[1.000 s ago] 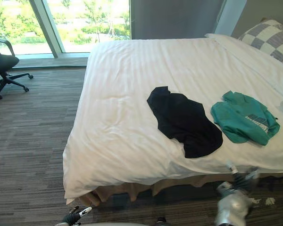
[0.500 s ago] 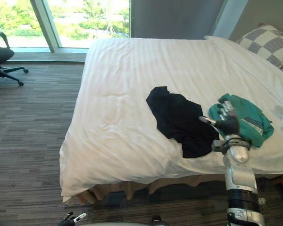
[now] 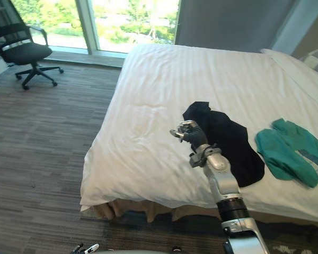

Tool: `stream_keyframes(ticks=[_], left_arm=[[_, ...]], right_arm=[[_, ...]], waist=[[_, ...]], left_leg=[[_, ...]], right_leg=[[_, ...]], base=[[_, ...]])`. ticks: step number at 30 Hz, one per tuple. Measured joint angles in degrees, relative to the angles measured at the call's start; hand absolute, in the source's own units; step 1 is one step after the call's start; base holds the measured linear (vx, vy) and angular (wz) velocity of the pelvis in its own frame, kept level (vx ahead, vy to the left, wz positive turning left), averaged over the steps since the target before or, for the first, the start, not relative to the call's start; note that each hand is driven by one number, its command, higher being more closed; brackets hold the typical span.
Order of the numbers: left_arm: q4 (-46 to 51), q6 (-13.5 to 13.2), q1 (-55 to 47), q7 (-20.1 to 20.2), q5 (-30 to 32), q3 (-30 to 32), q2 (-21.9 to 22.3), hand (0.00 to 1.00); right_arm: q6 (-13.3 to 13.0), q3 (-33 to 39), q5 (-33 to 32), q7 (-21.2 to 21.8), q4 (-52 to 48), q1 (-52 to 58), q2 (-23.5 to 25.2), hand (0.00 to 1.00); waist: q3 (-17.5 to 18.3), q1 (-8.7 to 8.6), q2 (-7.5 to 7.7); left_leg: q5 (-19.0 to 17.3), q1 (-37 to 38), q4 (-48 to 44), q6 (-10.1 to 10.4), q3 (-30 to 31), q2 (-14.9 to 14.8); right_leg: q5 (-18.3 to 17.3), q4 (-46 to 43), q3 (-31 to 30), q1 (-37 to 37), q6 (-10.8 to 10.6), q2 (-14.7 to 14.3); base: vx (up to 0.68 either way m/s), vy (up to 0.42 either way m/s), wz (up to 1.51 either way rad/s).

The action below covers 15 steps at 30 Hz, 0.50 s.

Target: Tidy the bed and pick cloth on bed and put in laundry

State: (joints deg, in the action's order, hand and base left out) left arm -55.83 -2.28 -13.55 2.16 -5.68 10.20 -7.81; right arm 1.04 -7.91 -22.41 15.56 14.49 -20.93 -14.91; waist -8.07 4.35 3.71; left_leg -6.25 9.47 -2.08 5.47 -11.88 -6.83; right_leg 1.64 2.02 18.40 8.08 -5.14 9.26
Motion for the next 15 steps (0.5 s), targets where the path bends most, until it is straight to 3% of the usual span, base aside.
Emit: stream_keyframes(ticks=[10, 12, 15], left_arm=[[1.78, -0.42, 7.78, 0.51, -1.77, -1.0, -4.02, 0.0], [3.8, -0.46, 11.08, 0.51, -2.13, -1.0, -4.93, 0.0], [5.26, -0.78, 13.63, 0.59, -2.45, -1.18, -4.96, 0.0]], right_arm=[[-0.37, -6.96, -7.93, -1.24, 5.9, -15.87, 7.07, 1.0], [-0.89, -7.4, -8.95, -1.58, 7.87, -22.54, 7.98, 1.0], [-1.51, -9.11, -8.95, -1.81, 8.77, -28.08, 8.55, 1.0]], waist=[[-9.12, 4.92, 3.51], [-13.47, 6.3, 3.68], [-16.47, 7.2, 3.37]], left_leg=[[2.91, -10.75, -2.64, 0.74, 7.75, -1.24], [2.96, -14.31, -5.23, 0.83, 8.65, -1.57], [3.11, -19.42, -7.25, 0.66, 9.33, -1.33]], right_leg=[[-0.94, -2.42, 7.21, -4.68, 1.53, -0.68], [-1.04, -3.84, 7.83, -7.03, 1.81, -0.65], [-0.89, -5.15, 7.96, -11.36, 2.04, -0.18]], base=[[-0.05, -0.039, 0.44], [-0.07, -0.003, 0.3], [-0.09, 0.034, 0.19]])
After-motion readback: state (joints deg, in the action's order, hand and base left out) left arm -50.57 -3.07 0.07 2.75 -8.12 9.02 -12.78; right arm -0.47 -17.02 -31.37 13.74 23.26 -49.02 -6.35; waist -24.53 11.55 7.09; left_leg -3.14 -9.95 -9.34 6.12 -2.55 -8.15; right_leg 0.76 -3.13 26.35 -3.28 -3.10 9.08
